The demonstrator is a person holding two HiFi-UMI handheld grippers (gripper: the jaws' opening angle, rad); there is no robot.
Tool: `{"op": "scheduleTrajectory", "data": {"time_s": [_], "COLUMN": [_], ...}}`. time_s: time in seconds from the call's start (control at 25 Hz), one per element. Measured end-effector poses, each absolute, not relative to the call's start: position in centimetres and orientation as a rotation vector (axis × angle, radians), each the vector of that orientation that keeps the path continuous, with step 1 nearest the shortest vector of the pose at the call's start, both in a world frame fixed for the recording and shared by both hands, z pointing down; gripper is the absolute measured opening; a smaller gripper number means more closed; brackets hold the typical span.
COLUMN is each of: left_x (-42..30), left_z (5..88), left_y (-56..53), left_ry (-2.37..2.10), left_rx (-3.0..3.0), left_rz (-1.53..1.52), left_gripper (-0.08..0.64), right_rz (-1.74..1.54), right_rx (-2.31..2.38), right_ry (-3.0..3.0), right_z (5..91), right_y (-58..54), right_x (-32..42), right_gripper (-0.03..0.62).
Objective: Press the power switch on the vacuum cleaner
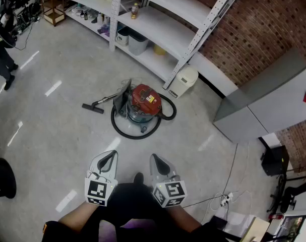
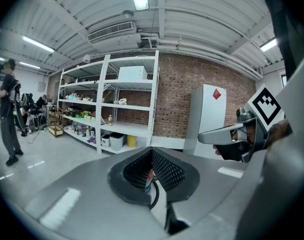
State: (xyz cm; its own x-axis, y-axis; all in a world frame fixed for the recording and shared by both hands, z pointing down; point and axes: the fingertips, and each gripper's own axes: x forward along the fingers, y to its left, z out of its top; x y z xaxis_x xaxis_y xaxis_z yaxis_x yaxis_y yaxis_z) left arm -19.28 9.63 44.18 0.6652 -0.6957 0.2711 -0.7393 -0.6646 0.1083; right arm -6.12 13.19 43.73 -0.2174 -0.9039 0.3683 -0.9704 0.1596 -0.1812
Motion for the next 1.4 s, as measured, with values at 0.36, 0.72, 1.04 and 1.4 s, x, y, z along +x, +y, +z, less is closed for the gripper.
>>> {"op": "scheduleTrajectory", "data": {"time_s": [0.36, 0.72, 1.04, 1.4], "left_x": [-19.4, -18.9, -17.2, -14.1], "left_z": [44.1, 44.1, 44.3, 43.6], "left_y": [9.4, 9.6, 9.6, 9.3], "left_ry": [-1.167, -1.170, -1.209, -1.302], "left_rx": [2.679, 2.670, 2.655, 2.631], "left_rz": [0.301, 0.307, 0.300, 0.297], "left_gripper": [0.017, 0.017, 0.017, 0.017], "right_rz": [0.561, 0.577, 0.587, 0.603], "right_rx": [1.850, 1.850, 1.854, 1.843], "right_ry": [-2.252, -2.257, -2.273, -2.336], "right_z": [43.7, 43.7, 44.3, 44.6], "right_y": [13.0, 13.2, 13.7, 14.5], "right_x": [-6.2, -5.7, -3.5, 0.1], "right_gripper": [-0.011, -0.009, -0.009, -0.009]}}
